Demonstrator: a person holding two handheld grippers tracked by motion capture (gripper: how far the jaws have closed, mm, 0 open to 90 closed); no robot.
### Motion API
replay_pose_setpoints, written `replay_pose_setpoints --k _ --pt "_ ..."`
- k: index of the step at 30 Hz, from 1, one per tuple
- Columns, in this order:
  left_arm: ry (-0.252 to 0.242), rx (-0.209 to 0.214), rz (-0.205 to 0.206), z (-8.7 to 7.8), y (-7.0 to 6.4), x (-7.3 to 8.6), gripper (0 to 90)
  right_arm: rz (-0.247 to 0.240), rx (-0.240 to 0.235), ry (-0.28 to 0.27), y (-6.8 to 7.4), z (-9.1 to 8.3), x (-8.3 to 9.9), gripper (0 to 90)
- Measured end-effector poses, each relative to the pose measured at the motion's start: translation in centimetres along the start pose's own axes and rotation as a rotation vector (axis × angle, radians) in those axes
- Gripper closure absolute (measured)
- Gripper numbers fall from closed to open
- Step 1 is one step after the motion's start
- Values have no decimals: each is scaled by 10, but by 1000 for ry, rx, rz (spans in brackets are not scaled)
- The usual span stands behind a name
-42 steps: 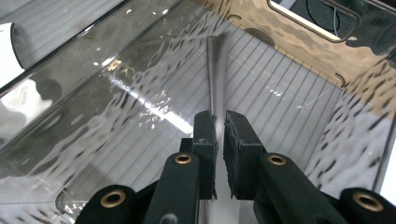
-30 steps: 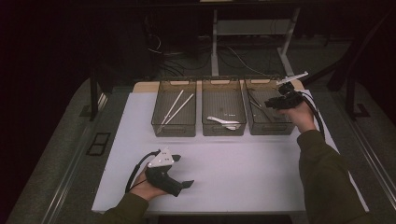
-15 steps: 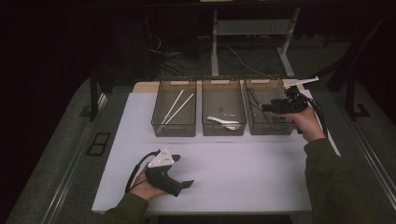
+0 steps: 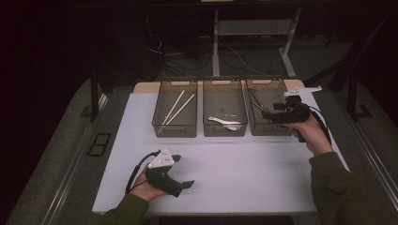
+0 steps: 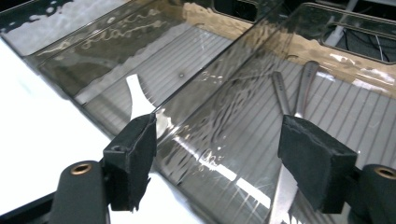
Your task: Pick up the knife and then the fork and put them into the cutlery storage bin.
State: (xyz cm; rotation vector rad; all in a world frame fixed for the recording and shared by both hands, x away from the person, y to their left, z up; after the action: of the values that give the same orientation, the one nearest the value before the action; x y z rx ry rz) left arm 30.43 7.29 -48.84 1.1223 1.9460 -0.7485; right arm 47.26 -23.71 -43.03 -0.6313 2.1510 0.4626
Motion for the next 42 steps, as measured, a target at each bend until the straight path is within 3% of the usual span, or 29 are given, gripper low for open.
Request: replay_pose_setpoints --k 5,20,42 --pt "-9 -2 -3 0 1 0 0 -25 -5 -18 14 -7 7 243" --pt "-15 2 7 -2 1 -1 0 -91 -76 -66 63 -30 33 205" --pt "-15 -1 11 -3 0 -2 0 -110 -129 -52 89 -42 92 185"
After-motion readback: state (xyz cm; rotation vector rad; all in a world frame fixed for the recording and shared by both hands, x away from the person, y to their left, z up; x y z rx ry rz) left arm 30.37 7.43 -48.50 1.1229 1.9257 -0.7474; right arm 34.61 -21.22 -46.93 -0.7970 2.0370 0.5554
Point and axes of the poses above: each handheld gripper's, and its own axes: z roughly forward along the jaws, x roughly out of its underside, y roughly to its left, the point moved 10 cm from there along z, roughly forward along the jaws, and after that the axes turned 2 degrees about x, right-handed, at the moved point
